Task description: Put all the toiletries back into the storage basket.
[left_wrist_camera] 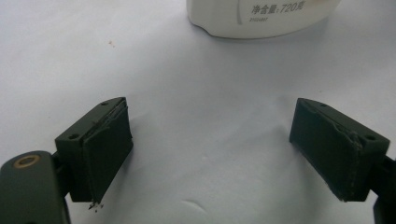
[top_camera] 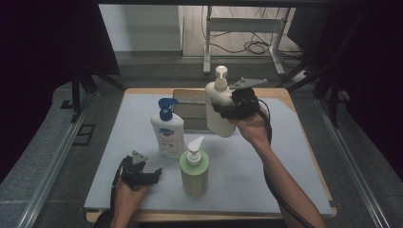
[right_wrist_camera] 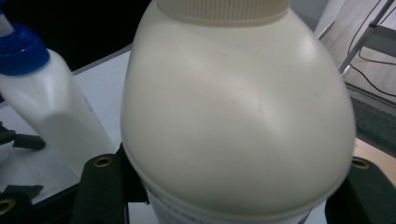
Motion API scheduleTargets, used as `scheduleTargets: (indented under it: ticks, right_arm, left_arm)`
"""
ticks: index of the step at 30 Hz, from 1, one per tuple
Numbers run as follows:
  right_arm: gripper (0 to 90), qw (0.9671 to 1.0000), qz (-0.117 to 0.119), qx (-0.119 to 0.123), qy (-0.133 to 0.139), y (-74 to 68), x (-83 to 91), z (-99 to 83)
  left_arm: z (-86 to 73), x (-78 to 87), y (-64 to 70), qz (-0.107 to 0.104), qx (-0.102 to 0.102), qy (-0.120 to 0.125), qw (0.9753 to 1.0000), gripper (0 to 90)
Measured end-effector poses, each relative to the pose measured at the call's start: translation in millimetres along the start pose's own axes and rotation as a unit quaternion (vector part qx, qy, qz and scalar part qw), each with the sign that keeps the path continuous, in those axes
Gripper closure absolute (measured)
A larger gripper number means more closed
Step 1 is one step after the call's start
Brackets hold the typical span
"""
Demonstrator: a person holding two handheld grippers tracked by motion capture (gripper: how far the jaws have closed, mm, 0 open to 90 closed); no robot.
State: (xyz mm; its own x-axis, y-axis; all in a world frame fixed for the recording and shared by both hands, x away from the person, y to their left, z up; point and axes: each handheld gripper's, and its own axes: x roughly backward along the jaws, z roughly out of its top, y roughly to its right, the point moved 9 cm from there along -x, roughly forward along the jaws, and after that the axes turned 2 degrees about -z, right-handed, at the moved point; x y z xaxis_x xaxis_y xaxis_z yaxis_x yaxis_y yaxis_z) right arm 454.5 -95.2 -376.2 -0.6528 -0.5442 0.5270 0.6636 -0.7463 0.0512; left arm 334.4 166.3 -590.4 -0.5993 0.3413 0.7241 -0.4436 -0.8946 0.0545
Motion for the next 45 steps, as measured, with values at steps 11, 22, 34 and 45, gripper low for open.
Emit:
scheduleTargets:
  ticks: [11,22,34,45]
  right_arm:
    - [38.0,0.9999,-0.014,-0.007,0.005,1.1,-21.8,14.9]
    - [38.1,0.9997,-0.020,-0.007,0.010,-1.5,-47.6,32.5]
    - [38.1,0.9994,-0.024,-0.018,0.016,-0.7,-75.7,42.9]
    - [38.1,0.9993,-0.027,-0.018,0.017,-0.4,-101.6,51.1]
  left_arm:
    - [0.0,0.0,0.1,0.000,0.000,0.000,1.0000,12.3]
    - [0.0,0.1,0.0,0.000,0.000,0.000,1.0000,12.3]
    - [0.0,0.0,0.1,0.000,0.001,0.000,1.0000,12.3]
    - [0.1,0.0,0.1,0.000,0.000,0.000,1.0000,12.3]
